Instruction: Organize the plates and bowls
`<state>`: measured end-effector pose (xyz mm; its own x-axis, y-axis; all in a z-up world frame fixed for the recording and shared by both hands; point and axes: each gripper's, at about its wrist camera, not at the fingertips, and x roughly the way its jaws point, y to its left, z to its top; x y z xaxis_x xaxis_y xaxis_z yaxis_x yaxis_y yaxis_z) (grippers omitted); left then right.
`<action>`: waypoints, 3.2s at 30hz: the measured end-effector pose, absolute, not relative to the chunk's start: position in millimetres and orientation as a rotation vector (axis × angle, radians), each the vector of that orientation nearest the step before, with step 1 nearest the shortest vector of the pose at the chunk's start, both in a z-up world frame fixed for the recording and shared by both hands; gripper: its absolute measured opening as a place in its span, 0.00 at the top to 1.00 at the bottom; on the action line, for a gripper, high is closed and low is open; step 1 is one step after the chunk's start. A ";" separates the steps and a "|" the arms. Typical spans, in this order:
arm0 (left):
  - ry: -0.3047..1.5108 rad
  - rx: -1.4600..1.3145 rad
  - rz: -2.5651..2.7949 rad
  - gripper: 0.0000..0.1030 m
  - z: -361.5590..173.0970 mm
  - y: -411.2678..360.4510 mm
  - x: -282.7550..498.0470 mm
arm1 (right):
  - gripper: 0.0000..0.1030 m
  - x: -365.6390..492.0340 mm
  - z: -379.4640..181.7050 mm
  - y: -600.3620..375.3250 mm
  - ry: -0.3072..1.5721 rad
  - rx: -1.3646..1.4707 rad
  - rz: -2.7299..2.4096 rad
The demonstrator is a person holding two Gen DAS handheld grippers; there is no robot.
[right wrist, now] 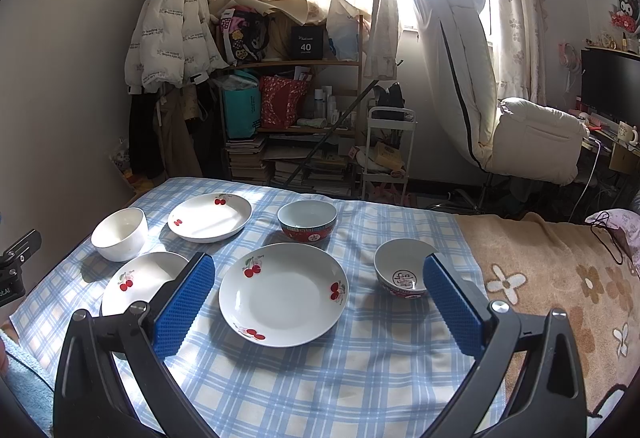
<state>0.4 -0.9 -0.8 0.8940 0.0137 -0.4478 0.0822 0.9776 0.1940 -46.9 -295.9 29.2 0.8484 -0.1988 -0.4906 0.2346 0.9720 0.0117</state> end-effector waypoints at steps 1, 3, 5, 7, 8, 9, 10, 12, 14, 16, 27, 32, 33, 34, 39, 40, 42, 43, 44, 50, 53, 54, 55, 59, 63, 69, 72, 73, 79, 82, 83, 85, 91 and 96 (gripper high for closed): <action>0.463 0.211 -0.035 0.01 -1.0 -0.9 0.2 | 0.00 -47.0 29.2 -295.7 0.508 0.073 -0.228; 0.464 0.211 -0.037 0.01 -1.0 -0.7 0.3 | 0.00 -46.9 29.1 -295.8 0.509 0.073 -0.229; 0.463 0.212 -0.035 0.01 -1.1 -0.8 0.2 | 0.00 -46.8 29.1 -295.8 0.509 0.073 -0.228; 0.463 0.211 -0.034 0.01 -1.3 0.2 0.8 | 0.00 -46.8 29.1 -295.9 0.509 0.073 -0.229; 0.463 0.210 -0.034 0.01 -1.3 0.1 0.7 | 0.00 -46.7 29.1 -296.0 0.510 0.073 -0.229; 0.463 0.211 -0.033 0.01 -1.3 -0.3 0.6 | 0.00 -46.7 29.1 -295.9 0.509 0.073 -0.229; 0.463 0.211 -0.033 0.01 -1.4 -0.1 0.7 | 0.00 -46.6 29.0 -296.0 0.509 0.073 -0.229; 0.463 0.212 -0.033 0.01 -1.6 -0.3 0.4 | 0.00 -46.4 28.9 -296.3 0.508 0.073 -0.229; 0.462 0.212 -0.033 0.01 -1.6 -0.2 0.5 | 0.00 -46.4 29.1 -296.1 0.509 0.073 -0.229; 0.460 0.210 -0.032 0.01 -1.4 0.7 0.7 | 0.00 -46.3 29.0 -296.2 0.509 0.073 -0.228; 0.462 0.211 -0.026 0.01 -1.3 2.8 1.8 | 0.00 -46.2 28.8 -295.7 0.510 0.074 -0.228; 0.462 0.212 -0.026 0.01 -1.5 2.5 1.6 | 0.00 -45.8 29.7 -296.7 0.509 0.075 -0.224; 0.462 0.212 -0.026 0.01 -1.6 2.5 1.6 | 0.00 -45.8 29.6 -296.6 0.510 0.075 -0.225; 0.462 0.212 -0.026 0.01 -1.6 2.3 1.5 | 0.00 -45.8 29.6 -296.6 0.510 0.074 -0.224; 0.462 0.213 -0.026 0.01 -1.6 2.2 1.6 | 0.00 -45.5 30.2 -297.2 0.509 0.073 -0.222; 0.462 0.213 -0.026 0.01 -1.8 2.5 1.8 | 0.00 -45.4 29.9 -296.8 0.510 0.073 -0.224; 0.462 0.213 -0.026 0.01 -1.8 2.2 1.5 | 0.00 -45.1 30.3 -297.4 0.510 0.072 -0.224; 0.462 0.214 -0.026 0.01 -2.0 2.7 1.7 | 0.00 -45.5 30.0 -296.7 0.509 0.075 -0.224; 0.462 0.213 -0.026 0.01 -1.8 2.1 1.4 | 0.00 -45.4 30.2 -297.1 0.510 0.077 -0.224; 0.462 0.213 -0.026 0.01 -1.7 1.9 1.5 | 0.00 -45.4 30.1 -296.8 0.511 0.073 -0.224; 0.464 0.215 -0.027 0.01 -2.2 1.5 1.5 | 0.00 -44.6 29.3 -294.4 0.511 0.071 -0.224; 0.464 0.215 -0.027 0.01 -2.4 1.6 1.5 | 0.00 -44.4 29.3 -294.6 0.511 0.071 -0.224; 0.464 0.216 -0.027 0.01 -3.2 1.5 1.3 | 0.00 -44.7 29.1 -294.7 0.511 0.073 -0.224; 0.465 0.216 -0.027 0.01 -3.7 1.3 1.5 | 0.00 -44.7 29.2 -294.5 0.511 0.073 -0.224; 0.465 0.217 -0.026 0.01 -3.5 0.9 1.5 | 0.00 -44.2 29.2 -294.4 0.512 0.073 -0.225; 0.466 0.219 -0.027 0.01 -3.4 0.7 1.6 | 0.00 -44.6 29.6 -294.7 0.511 0.072 -0.226; 0.473 0.224 -0.029 0.01 -8.3 -0.7 2.2 | 0.00 -44.8 30.6 -295.3 0.512 0.073 -0.226; 0.480 0.226 -0.030 0.01 -10.0 -1.1 3.7 | 0.00 -44.7 30.8 -295.5 0.513 0.073 -0.227; 0.518 0.232 -0.041 0.01 -9.6 -8.3 18.4 | 0.00 -35.4 22.0 -295.0 0.530 0.079 -0.239; 0.535 0.220 -0.059 0.01 -1.2 -13.3 29.7 | 0.00 -29.7 22.9 -300.1 0.535 0.083 -0.243; 0.543 0.218 -0.071 0.01 0.7 -15.3 34.4 | 0.00 -27.3 23.2 -301.7 0.535 0.084 -0.246; 0.563 0.225 -0.100 0.01 5.3 -22.6 44.4 | 0.00 -22.1 27.5 -306.9 0.530 0.094 -0.252; 0.619 0.250 -0.146 0.01 4.4 -46.3 77.0 | 0.00 2.2 25.6 -315.9 0.549 0.089 -0.279; 0.662 0.243 -0.195 0.01 4.2 -68.6 112.1 | 0.00 21.1 19.0 -327.5 0.578 0.099 -0.290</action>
